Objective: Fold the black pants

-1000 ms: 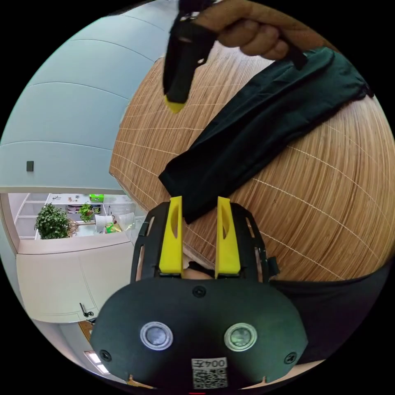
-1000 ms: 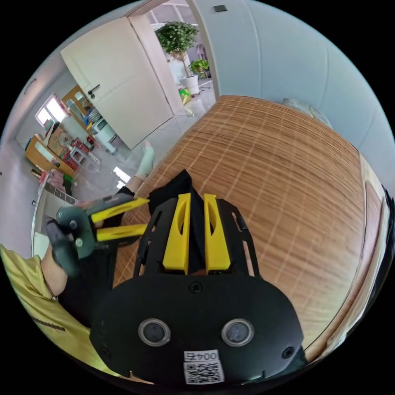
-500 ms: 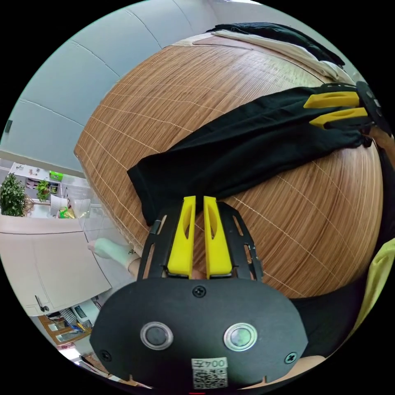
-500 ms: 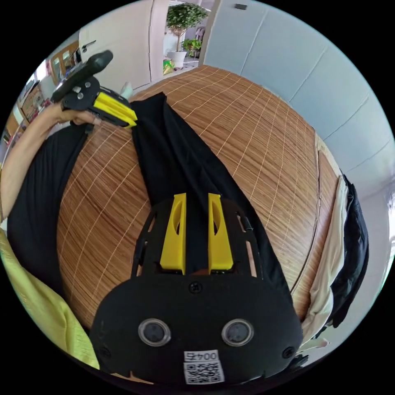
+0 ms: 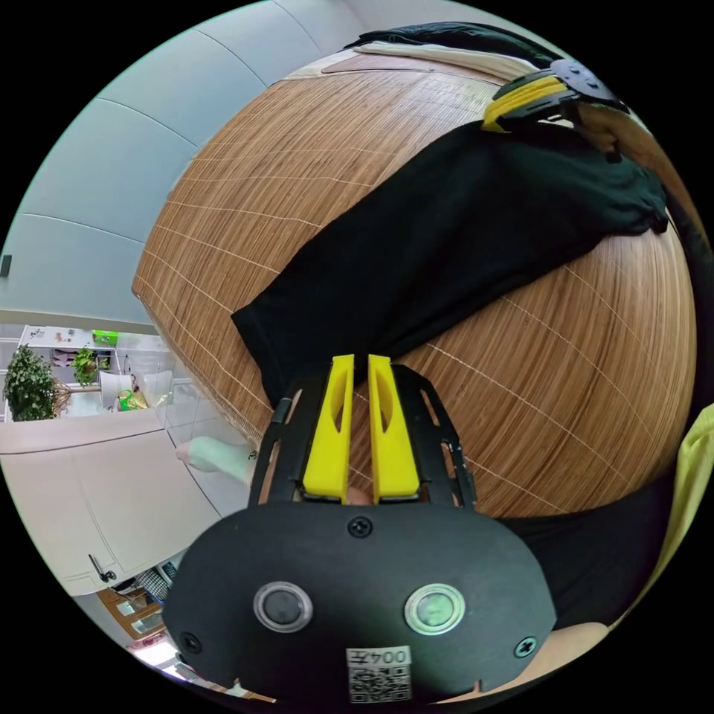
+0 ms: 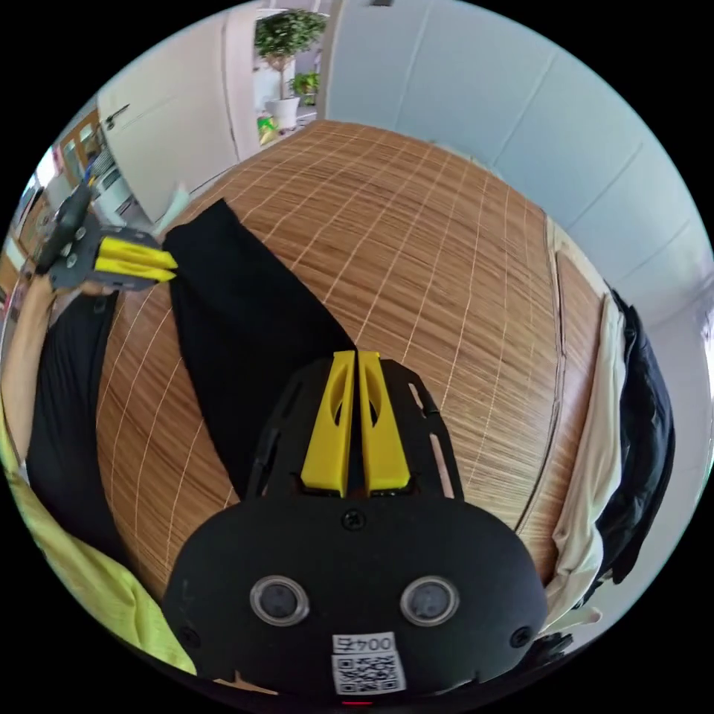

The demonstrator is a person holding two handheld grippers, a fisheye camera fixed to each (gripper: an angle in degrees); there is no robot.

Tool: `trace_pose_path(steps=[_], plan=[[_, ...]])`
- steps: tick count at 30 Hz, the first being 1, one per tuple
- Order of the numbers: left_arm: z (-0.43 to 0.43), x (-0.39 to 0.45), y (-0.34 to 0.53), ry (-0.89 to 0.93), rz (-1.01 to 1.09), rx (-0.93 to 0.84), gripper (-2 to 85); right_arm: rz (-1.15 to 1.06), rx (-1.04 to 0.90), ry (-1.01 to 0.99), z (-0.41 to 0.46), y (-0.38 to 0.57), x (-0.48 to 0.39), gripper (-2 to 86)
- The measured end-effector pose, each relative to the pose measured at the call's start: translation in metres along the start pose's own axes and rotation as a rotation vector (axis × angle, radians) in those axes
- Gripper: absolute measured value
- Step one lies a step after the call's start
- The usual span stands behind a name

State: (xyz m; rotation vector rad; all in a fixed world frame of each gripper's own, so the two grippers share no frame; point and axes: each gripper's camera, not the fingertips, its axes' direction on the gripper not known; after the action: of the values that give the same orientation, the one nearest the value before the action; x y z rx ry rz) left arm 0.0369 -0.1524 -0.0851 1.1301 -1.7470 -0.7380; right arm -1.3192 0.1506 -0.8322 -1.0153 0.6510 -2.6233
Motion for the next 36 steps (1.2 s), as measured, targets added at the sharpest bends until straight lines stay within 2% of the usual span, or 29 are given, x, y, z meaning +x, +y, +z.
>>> trace_pose_path(steps=[3,5,8,11,15,17,19,24,29,32,36], plan=[[-0.001,-0.001,0.001,0.004,0.002,0.0,3.0,0.076,-0.088,-0.059,0.029,0.001,0.008,5.5],[-0.004,-0.003,0.003,0.013,0.002,0.006,2.9,0.149,-0.062,-0.075,0.02,0.008,0.012,7.5],[-0.011,-0.009,0.01,0.029,-0.011,0.01,2.8,0.204,0.079,-0.087,-0.016,0.039,-0.001,7.9],[-0.024,-0.02,0.023,0.021,-0.068,0.061,2.7,0.13,0.179,-0.134,-0.042,0.08,-0.047,6.9],[-0.035,-0.028,0.028,-0.044,-0.168,0.13,2.7,-0.025,0.157,-0.074,-0.032,0.116,-0.128,6.2],[-0.032,-0.018,0.021,-0.142,-0.174,0.11,2.7,-0.059,0.137,-0.037,-0.023,0.121,-0.151,6.0],[-0.024,-0.011,0.015,-0.165,-0.167,0.082,2.7,-0.092,0.124,-0.016,-0.015,0.124,-0.17,5.9],[-0.002,0.003,0.002,-0.2,-0.133,-0.047,2.8,-0.165,0.088,0.068,-0.002,0.125,-0.192,5.8],[-0.003,0.01,0.0,-0.207,-0.128,-0.061,2.5,-0.219,0.056,0.085,0.011,0.13,-0.203,5.3],[-0.005,0.015,-0.001,-0.225,-0.124,-0.068,2.0,-0.236,0.049,0.089,0.015,0.138,-0.207,1.9],[-0.007,0.02,-0.003,-0.233,-0.129,-0.078,1.5,-0.225,0.112,0.082,0.002,0.158,-0.209,-0.1]])
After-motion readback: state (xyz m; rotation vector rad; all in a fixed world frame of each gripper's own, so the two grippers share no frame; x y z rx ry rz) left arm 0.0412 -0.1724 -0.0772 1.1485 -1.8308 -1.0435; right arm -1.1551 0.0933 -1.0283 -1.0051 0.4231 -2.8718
